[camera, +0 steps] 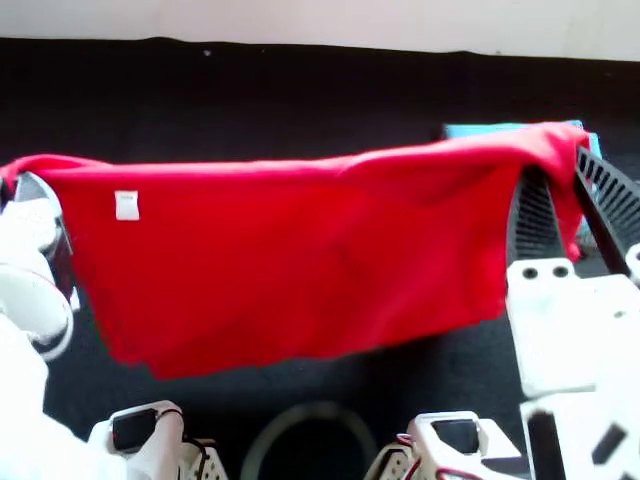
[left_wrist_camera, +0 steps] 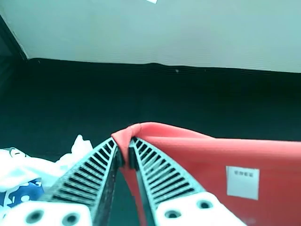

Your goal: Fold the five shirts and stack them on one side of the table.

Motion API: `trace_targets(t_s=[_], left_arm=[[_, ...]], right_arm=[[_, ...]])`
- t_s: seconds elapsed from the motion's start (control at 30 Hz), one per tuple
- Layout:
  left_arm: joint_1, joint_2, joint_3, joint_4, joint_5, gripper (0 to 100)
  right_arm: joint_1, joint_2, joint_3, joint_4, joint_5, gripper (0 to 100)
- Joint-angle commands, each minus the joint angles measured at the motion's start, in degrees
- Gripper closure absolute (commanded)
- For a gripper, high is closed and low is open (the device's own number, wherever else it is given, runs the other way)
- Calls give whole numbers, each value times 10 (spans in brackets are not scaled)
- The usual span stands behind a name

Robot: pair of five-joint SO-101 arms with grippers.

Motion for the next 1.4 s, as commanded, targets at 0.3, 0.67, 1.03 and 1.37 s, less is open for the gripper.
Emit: trace_targets(t_s=[0.3,0.67,1.03,1.37], left_arm=[[5,-167,135,2,3,990],[5,-191,143,-2,3,990],[5,-189,149,-3,3,990],[7,-54,208,-156,3,990]], right_arm=[[7,-73,6,7,3,993],[7,-80,41,7,3,993],[-32,-160,202,-11,2,993],[-39,-159,528,-364,2,993]])
